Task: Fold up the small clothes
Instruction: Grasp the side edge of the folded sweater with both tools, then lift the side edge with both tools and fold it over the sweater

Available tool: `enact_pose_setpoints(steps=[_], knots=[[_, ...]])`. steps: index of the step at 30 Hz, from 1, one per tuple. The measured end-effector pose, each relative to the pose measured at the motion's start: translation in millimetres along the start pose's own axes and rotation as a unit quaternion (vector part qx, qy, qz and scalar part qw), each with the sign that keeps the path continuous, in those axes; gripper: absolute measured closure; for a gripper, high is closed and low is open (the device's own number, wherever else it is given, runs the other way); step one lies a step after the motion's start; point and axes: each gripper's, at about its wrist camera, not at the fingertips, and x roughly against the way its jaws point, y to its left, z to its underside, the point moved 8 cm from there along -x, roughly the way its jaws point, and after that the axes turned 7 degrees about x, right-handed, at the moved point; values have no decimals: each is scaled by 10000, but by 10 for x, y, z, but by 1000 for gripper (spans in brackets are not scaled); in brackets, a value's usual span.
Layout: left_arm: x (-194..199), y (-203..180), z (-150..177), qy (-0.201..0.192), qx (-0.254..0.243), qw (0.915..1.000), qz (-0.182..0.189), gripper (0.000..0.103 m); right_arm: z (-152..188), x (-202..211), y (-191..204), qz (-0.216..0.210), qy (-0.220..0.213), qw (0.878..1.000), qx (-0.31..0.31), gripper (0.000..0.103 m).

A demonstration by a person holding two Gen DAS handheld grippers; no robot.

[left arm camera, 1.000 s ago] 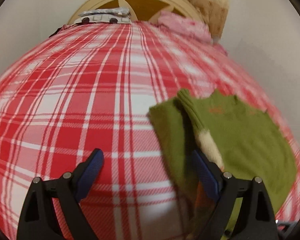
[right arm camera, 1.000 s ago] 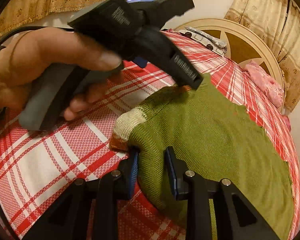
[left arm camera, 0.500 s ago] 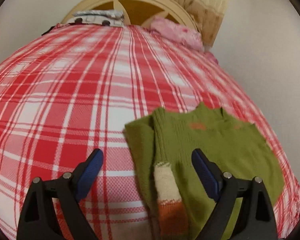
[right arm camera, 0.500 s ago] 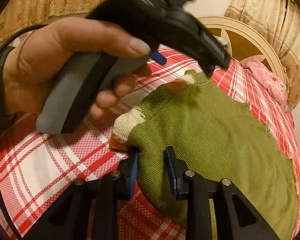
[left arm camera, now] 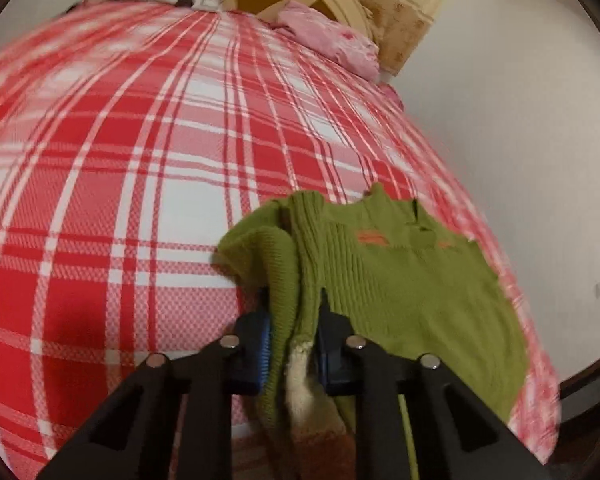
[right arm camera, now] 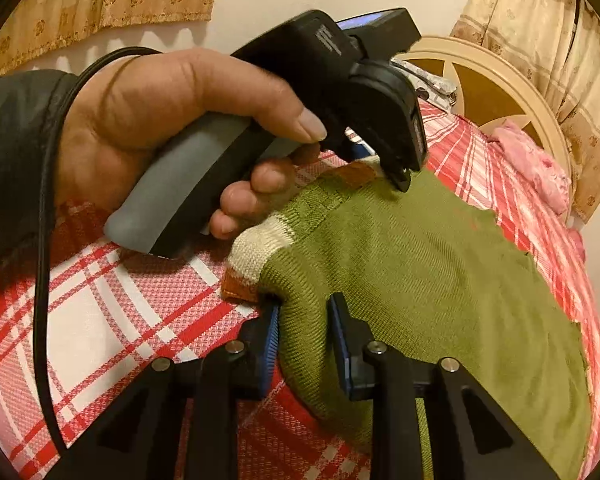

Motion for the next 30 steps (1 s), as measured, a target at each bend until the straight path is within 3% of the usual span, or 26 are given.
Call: enact_pose_setpoints(steps=[3, 9, 16, 30], knots=[[40, 21, -24, -23, 220, 9996, 187, 86, -34, 111, -70, -76, -202, 9996, -174, 88], [152, -30, -55, -117, 470, 9974, 542, 87, -37, 285, -193, -43, -435, 9984, -352, 90], [260, -260, -136, -296, 189, 9982, 485, 87, -21, 481, -549, 150, -653, 9948, -762, 91], [296, -1059, -306, -520, -223, 9949, 838, 88, 173, 928, -1167, 379, -1031, 9836, -1428, 92]])
